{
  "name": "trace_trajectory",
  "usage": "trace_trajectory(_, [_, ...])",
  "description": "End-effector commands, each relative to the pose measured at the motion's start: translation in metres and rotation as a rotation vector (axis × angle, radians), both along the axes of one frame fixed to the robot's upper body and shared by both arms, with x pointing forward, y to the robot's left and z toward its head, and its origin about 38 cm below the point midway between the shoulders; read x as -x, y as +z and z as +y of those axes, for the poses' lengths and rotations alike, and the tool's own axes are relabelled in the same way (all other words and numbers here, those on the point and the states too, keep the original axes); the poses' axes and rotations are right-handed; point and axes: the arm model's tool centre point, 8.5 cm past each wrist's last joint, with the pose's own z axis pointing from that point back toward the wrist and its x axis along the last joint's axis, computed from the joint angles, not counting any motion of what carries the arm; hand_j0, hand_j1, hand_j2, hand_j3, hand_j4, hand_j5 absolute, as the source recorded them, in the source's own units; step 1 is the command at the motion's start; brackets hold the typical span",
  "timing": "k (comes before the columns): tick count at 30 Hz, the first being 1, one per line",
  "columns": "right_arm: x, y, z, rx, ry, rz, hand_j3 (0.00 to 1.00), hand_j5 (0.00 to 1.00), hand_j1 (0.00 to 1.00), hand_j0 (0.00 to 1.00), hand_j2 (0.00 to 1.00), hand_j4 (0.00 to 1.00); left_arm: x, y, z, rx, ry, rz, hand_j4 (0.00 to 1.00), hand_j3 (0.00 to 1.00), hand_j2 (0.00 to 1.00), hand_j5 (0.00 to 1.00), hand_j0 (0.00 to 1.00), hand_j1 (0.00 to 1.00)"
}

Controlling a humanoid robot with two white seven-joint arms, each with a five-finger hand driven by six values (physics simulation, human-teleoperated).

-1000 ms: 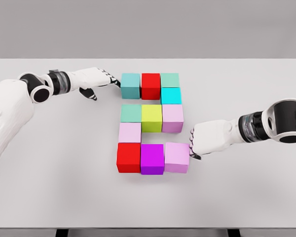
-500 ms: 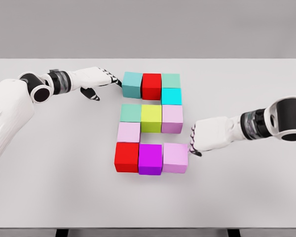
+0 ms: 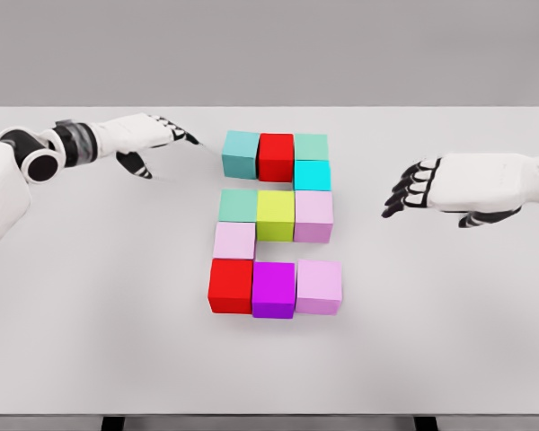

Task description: Assemble the squares on the desktop into the number 2

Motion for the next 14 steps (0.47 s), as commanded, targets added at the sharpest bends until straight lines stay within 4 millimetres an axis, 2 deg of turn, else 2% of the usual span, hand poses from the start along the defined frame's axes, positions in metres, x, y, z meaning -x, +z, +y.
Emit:
trace_trajectory(1, [-0.003, 0.022, 0.001, -0.075, -0.007, -0.028, 1.00, 1.00, 1.00, 1.00, 1.00, 1.00, 0.001, 0.008, 0.025, 0.017, 0.046, -0.008, 1.00, 1.00, 1.00, 1.00, 1.00, 1.00])
trace_trajectory(4, [-0.004, 0.011, 0.009, -0.160, -0.011, -0.031, 1.00, 1.00, 1.00, 1.00, 1.00, 1.00, 0.005, 0.017, 0.060, 0.024, 0.105, -0.014, 1.00, 1.00, 1.00, 1.00, 1.00, 1.00])
trace_trajectory(6, [-0.002, 0.010, 0.003, -0.186, -0.033, -0.039, 1.00, 1.00, 1.00, 1.00, 1.00, 1.00, 0.007, 0.023, 0.078, 0.015, 0.134, -0.022, 1.00, 1.00, 1.00, 1.00, 1.00, 1.00])
trace_trajectory(9, [-0.003, 0.014, -0.001, -0.200, -0.047, -0.051, 1.00, 1.00, 1.00, 1.00, 1.00, 1.00, 0.019, 0.032, 0.128, 0.001, 0.216, -0.024, 1.00, 1.00, 1.00, 1.00, 1.00, 1.00])
trace_trajectory(11, [-0.007, 0.013, -0.007, -0.201, -0.068, -0.047, 1.00, 1.00, 1.00, 1.00, 1.00, 1.00, 0.023, 0.030, 0.136, 0.012, 0.235, -0.021, 1.00, 1.00, 1.00, 1.00, 1.00, 1.00])
trace_trajectory(14, [-0.007, 0.008, 0.000, -0.218, -0.056, -0.038, 1.00, 1.00, 1.00, 1.00, 1.00, 1.00, 0.026, 0.027, 0.142, 0.017, 0.249, -0.016, 1.00, 1.00, 1.00, 1.00, 1.00, 1.00])
